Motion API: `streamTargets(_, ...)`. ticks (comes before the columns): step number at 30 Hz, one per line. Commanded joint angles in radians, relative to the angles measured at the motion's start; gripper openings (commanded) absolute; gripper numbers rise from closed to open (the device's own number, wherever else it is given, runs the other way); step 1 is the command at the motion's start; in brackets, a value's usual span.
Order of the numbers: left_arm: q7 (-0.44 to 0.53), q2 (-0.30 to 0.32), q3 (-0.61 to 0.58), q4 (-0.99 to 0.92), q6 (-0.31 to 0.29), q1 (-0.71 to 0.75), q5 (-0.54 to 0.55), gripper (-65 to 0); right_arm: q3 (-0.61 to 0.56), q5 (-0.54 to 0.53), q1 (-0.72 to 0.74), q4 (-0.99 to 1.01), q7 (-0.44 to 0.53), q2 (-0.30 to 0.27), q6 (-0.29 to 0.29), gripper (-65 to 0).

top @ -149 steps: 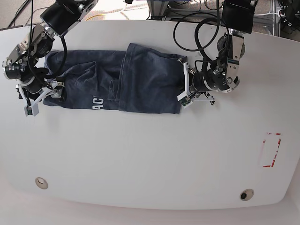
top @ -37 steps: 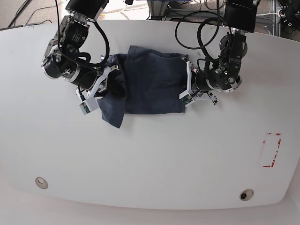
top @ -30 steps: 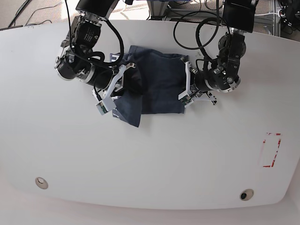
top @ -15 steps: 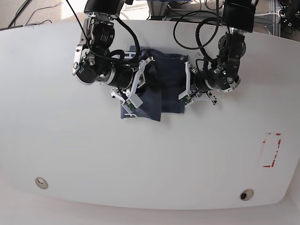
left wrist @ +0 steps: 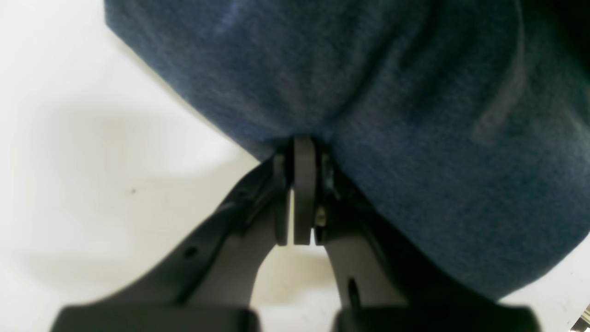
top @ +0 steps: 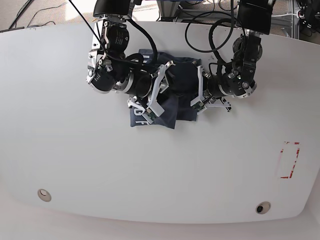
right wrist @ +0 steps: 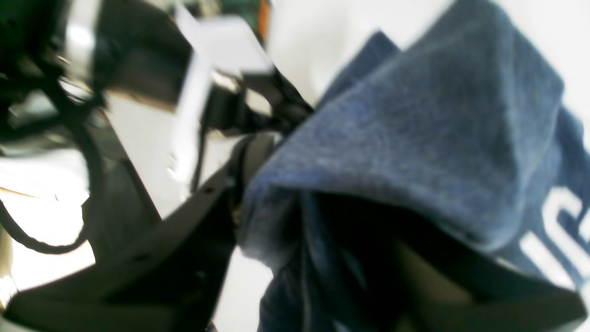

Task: Layout the t-shirt on the table in an organized manner, then fold the t-shirt properly
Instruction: 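Fold the held end with the right gripper over toward the left gripper, then move the left gripper to the folded bundle's side and grasp it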

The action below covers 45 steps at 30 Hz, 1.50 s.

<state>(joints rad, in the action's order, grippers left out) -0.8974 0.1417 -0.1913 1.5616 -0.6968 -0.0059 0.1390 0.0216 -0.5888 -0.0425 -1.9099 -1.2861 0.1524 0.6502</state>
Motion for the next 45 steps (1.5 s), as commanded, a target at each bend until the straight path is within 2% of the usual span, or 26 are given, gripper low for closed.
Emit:
streamTargets(1,-0.035,0.002,0.002,0.006,-0.001,-0.001,-0.019,-65.0,-0.021,-0.026,0.017,0.019,0.038,0.005,-0.020,-35.2)
streamTargets(3,-0.035,0.002,0.002,0.010,-0.001,-0.001,-0.019,-65.0,-0.048,-0.026,0.031,0.040,0.055,0.005,-0.036,-31.1)
streamTargets(5,-0.035,0.002,0.003,0.023,-0.001,-0.001,-0.019,-65.0,-0.076,-0.026,0.039,0.054,0.062,0.005,-0.042,-29.8)
streamTargets(16,-0.035,0.008,0.020,0.099,-0.001,-0.003,-0.022,-65.0,-0.098,-0.021,0.054,0.048,0.062,0.002,-0.042,-30.0)
streamTargets(25,-0.036,0.011,0.164,0.210,-0.001,-0.010,-0.025,-65.0,-0.096,-0.026,0.074,0.031,0.062,-0.067,-0.039,-30.0)
streamTargets(33,-0.036,0.132,0.197,0.254,-0.001,-0.072,-0.025,-65.0,-0.093,-0.020,0.089,-0.013,0.062,-0.124,-0.033,-30.0)
streamTargets(36,-0.036,0.161,0.229,0.257,-0.001,-0.088,-0.022,-65.0,-0.058,-0.020,0.108,-0.018,0.066,-0.153,-0.033,-30.0)
streamTargets(41,-0.062,0.146,0.306,0.302,-0.001,-0.095,-0.005,-65.0,0.001,-0.020,0.142,-0.017,0.069,-0.195,-0.023,-30.0)
streamTargets(44,-0.105,0.094,0.319,0.313,-0.001,-0.115,0.050,-65.0,0.028,-0.027,0.175,-0.015,0.069,-0.222,0.046,-30.1)
streamTargets(45,-0.121,0.078,0.319,0.313,-0.001,-0.121,0.067,-65.0,0.036,-0.026,0.194,-0.015,0.070,-0.230,0.048,-30.3)
